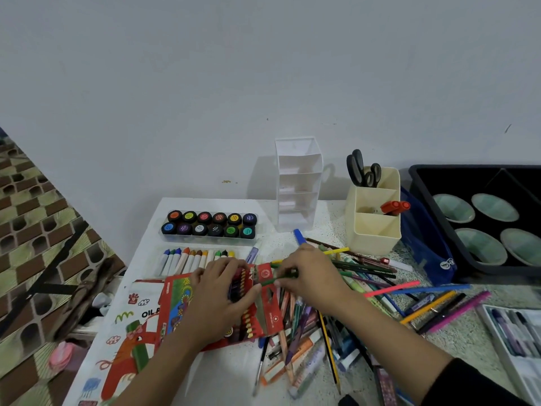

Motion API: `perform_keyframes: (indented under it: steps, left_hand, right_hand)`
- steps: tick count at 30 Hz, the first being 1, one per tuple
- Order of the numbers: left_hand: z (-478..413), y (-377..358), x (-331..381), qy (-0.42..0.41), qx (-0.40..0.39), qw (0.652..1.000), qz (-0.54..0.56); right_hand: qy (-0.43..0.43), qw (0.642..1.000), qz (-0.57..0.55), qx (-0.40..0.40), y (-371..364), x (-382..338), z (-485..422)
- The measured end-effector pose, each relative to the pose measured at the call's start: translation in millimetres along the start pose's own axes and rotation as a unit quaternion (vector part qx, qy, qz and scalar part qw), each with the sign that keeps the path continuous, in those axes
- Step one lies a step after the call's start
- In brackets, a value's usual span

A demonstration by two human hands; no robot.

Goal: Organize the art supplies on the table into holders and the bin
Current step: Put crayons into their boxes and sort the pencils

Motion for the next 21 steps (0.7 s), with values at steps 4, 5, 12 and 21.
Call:
perform_keyframes:
  steps: [4, 5, 12, 21]
  left_hand:
    - [-0.5, -0.6, 1.6, -0.018, -0.001, 1.000, -0.025]
    - [-0.5, -0.3, 1.2, -0.020, -0.001, 0.999, -0.027]
    - [0.2, -0.6, -0.9, -0.024, -0.009, 0.999, -0.044]
    - [-2.8, 1.2, -2.7, -0.014, -0.008, 1.000, 0.000]
  right_hand:
    - [0.086, 0.991, 0.103, 0.009, -28.0, -21.9, 0.9]
    - [0.082, 0.991, 0.104, 0.010, -31.5, -23.8, 0.1]
    - [0.047, 0.989, 0.141, 0.003, -17.5, -5.2, -1.5]
    - [0.062, 0.994, 0.084, 0.026, -40.5, -22.2, -7.5]
Point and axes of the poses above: each hand's wrist, its own z-axis away from the middle knuckle, its own y-axis out of the back of the hand, x = y × z, the point moved 3 cm from there along -z, towards the middle knuckle, and after that the axes turned 8 degrees about -y, right-handed, at the moved point
